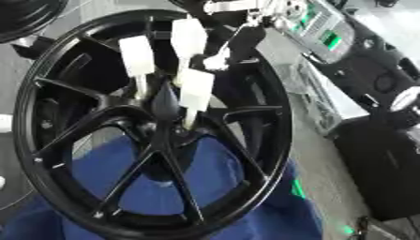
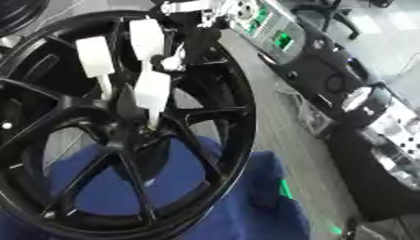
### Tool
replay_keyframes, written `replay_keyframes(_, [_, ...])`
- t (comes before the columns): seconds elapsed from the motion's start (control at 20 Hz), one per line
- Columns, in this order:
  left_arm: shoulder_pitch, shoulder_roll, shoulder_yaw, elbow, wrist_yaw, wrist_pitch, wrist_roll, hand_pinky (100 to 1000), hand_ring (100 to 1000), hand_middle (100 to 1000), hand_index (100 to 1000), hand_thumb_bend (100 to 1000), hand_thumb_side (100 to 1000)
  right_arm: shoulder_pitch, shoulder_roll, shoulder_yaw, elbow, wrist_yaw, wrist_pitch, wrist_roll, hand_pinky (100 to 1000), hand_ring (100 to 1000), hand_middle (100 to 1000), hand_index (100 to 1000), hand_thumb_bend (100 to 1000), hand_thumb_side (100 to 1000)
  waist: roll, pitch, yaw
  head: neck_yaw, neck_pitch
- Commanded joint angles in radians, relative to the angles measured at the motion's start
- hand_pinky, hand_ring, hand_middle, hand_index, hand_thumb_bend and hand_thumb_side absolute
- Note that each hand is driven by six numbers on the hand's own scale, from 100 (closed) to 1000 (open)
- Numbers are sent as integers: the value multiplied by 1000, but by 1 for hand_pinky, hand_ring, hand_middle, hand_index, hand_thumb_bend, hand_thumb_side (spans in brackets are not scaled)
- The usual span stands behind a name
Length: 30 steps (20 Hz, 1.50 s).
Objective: Pull the pin out of the wheel hub.
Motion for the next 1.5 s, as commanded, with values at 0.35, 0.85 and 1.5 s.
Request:
replay_keyframes(0.35, [6,21,15,-19,-4,-3,2,481,703,640,666,100,767,23,-103,-110,-98,-181,57,-52,851,607,415,523,100,198,13,-31,-17,17,-13])
replay_keyframes(0.85, [38,24,42,-24,-12,-14,22,483,704,643,666,100,765,237,-235,-354,-80,-344,9,-217,867,608,421,528,100,232,19,-34,-80,90,-22])
replay_keyframes(1.5, [59,14,84,-51,-22,-39,60,485,705,645,666,100,754,599,-79,-662,-76,-367,-101,-440,892,687,502,663,100,273,45,-12,-180,257,-44])
